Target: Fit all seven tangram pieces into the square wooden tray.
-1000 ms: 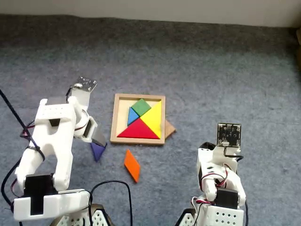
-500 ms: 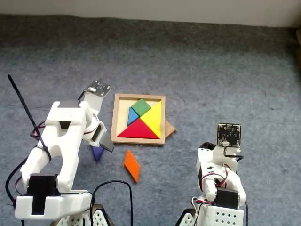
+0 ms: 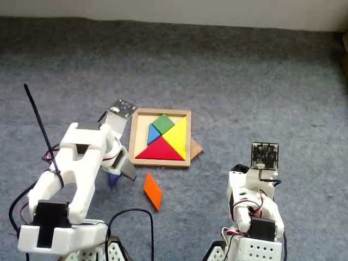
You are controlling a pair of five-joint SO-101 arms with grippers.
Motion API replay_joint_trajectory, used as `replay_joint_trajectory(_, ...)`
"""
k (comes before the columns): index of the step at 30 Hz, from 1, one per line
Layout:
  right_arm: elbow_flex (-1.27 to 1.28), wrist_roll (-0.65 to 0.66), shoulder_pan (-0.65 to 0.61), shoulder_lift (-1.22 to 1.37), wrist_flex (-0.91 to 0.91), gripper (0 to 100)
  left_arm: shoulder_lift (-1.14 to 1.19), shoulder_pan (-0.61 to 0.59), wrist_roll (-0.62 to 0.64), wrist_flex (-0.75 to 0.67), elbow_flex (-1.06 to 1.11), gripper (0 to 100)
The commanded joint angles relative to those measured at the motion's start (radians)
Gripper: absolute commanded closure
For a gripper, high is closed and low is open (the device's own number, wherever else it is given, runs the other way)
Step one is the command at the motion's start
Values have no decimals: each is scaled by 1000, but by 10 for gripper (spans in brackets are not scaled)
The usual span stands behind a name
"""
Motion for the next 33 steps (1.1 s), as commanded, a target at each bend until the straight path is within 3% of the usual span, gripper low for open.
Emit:
replay_joint_trajectory(1,143,-2,12,-4,1,974,-28,50,87,-5,-4,671)
replay_joint_trajectory(6,143,-2,12,-4,1,974,-28,50,117,-3,41,671)
replay_joint_trajectory(16,143,-2,12,-4,-1,974,-28,-82,110,21,41,671)
replay_joint_trajectory(20,143,-2,12,-4,-1,974,-28,-160,109,20,38,671)
replay_joint_trajectory(24,143,-2,13,-4,-1,974,-33,-286,11,23,-7,671)
replay_joint_trajectory(28,143,-2,41,-4,-4,974,-41,-355,-8,28,-54,671)
replay_joint_trajectory(33,143,-2,45,-4,-4,974,-42,-344,-8,153,-128,671)
